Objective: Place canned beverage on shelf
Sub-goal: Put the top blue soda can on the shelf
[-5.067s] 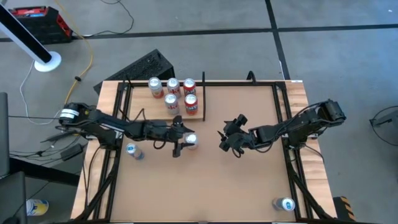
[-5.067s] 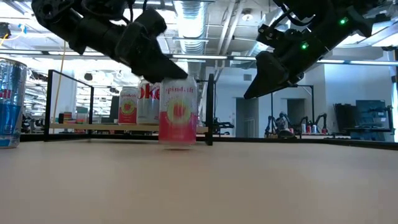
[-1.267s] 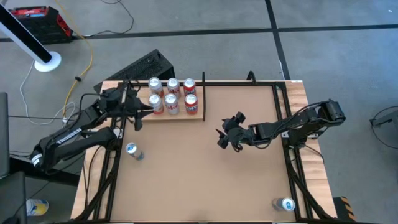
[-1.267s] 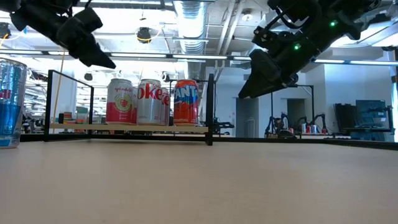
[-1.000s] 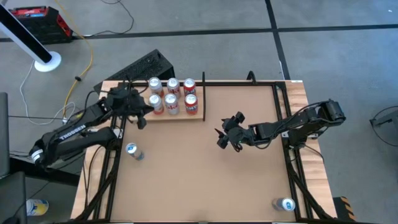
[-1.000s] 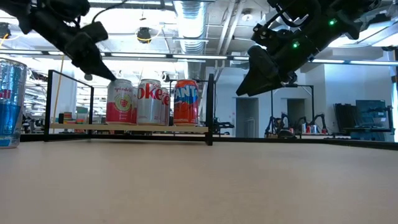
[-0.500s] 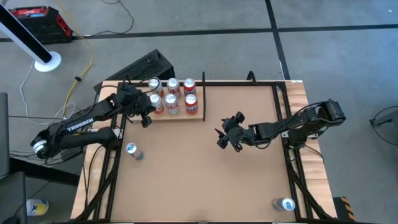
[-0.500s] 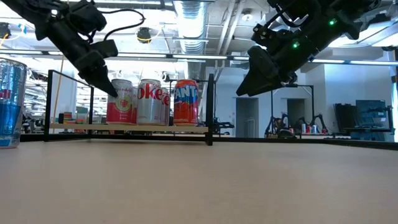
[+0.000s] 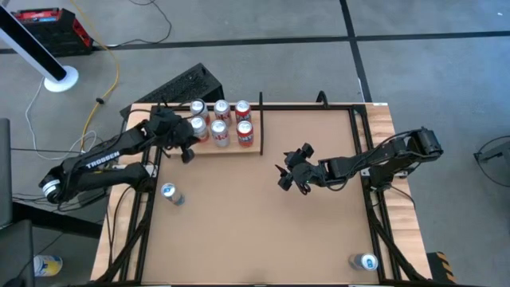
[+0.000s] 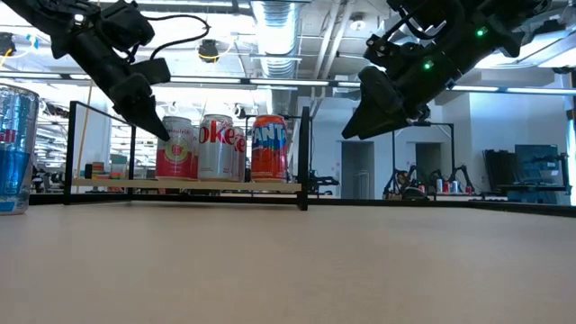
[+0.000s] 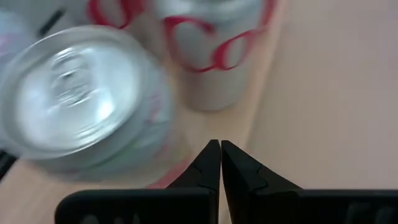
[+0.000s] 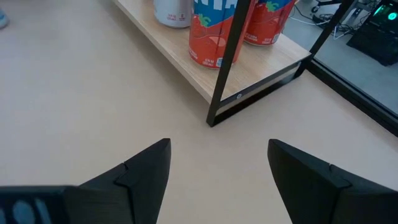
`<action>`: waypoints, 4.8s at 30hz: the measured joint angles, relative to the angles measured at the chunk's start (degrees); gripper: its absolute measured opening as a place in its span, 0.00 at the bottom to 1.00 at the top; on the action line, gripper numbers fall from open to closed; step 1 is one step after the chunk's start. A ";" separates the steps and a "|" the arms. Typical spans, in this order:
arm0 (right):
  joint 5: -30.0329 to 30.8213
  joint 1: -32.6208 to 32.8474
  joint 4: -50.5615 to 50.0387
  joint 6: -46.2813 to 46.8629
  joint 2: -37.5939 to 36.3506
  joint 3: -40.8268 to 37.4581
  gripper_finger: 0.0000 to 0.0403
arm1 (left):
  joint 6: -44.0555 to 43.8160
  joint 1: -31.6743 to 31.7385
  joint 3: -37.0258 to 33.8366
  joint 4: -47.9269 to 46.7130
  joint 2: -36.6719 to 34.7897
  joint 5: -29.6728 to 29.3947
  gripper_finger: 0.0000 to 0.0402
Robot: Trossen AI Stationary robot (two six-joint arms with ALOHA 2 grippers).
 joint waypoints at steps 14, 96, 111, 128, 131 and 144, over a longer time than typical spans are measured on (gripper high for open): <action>0.00 -0.19 0.02 0.00 0.02 0.00 0.72 | -7.09 -15.63 11.03 -10.13 -5.91 7.67 0.00; 0.00 -0.22 0.46 0.04 0.04 -0.02 0.72 | -46.59 -77.40 14.32 -47.32 0.37 -23.49 0.74; 0.00 -0.22 0.46 0.04 0.04 -0.02 0.72 | -43.69 -77.38 14.34 -47.21 0.32 -23.05 0.54; 0.01 -0.79 0.58 0.00 0.04 -0.02 0.72 | -28.42 -60.99 29.47 -56.36 0.35 -33.18 0.54; 0.02 -1.51 0.59 -0.02 0.04 -0.02 0.72 | -21.07 -52.85 30.45 -56.35 0.73 -32.77 0.54; 0.02 -4.56 0.70 -1.57 0.04 -0.02 0.72 | 6.25 -17.65 31.71 -50.62 7.36 -23.36 0.54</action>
